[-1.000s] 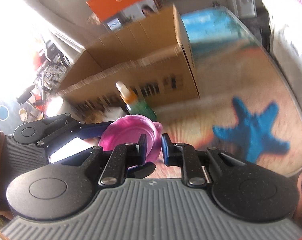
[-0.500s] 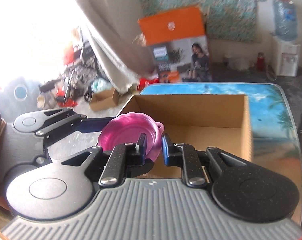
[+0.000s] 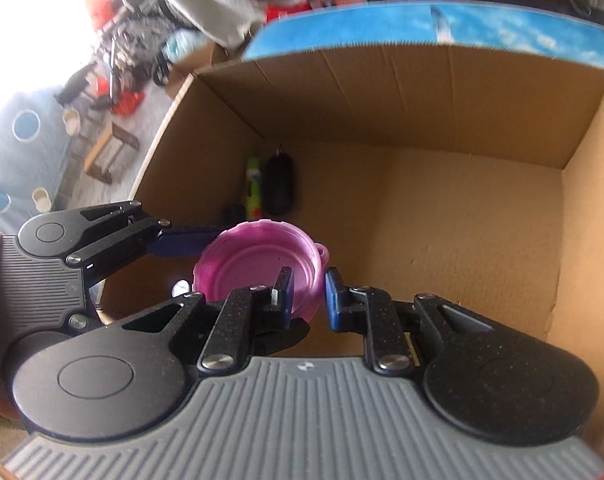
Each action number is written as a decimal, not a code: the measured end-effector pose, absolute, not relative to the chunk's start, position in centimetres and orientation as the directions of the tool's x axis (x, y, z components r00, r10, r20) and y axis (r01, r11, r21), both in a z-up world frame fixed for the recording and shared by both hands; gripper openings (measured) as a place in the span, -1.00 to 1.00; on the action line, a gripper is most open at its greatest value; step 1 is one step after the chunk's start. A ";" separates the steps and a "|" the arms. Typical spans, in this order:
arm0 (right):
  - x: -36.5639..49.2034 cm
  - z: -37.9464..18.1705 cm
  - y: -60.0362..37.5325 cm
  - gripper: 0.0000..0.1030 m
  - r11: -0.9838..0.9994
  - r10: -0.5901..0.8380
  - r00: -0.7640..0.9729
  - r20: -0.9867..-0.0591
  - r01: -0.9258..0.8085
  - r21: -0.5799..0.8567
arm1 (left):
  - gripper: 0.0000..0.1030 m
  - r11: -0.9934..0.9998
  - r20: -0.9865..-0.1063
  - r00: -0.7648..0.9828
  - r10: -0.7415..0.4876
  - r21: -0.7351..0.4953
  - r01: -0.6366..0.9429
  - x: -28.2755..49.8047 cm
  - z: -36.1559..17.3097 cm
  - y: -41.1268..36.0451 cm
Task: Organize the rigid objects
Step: 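Lower the pink bowl into the box and open the right tool, then withdraw the right tool and move it to the black tape roll, then grasp the black electrical tape roll with the right tool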
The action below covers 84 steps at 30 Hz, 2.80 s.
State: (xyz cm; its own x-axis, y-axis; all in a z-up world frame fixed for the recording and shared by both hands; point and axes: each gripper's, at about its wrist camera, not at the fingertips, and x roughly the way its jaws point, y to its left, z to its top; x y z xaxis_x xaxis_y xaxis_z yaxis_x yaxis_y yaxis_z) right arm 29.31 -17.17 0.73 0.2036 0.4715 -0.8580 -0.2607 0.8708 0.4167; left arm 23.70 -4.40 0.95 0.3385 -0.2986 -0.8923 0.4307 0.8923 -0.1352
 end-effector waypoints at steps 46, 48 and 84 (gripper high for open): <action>1.6 4.4 -29.7 -0.15 0.733 0.576 0.681 -0.452 -0.185 0.655 | 0.80 0.865 -0.748 0.499 -0.437 -0.198 0.461 4.0 4.4 -4.2; 1.0 3.0 -29.1 -0.15 0.743 0.572 0.667 -0.478 -0.173 0.647 | 0.80 0.877 -0.764 0.499 -0.409 -0.177 0.448 3.3 2.9 -4.4; 7.5 -5.3 -21.3 -0.25 0.833 0.533 0.448 -0.718 -0.125 0.540 | 0.51 0.859 -0.848 0.452 -0.277 -0.008 0.512 3.9 -5.6 -6.8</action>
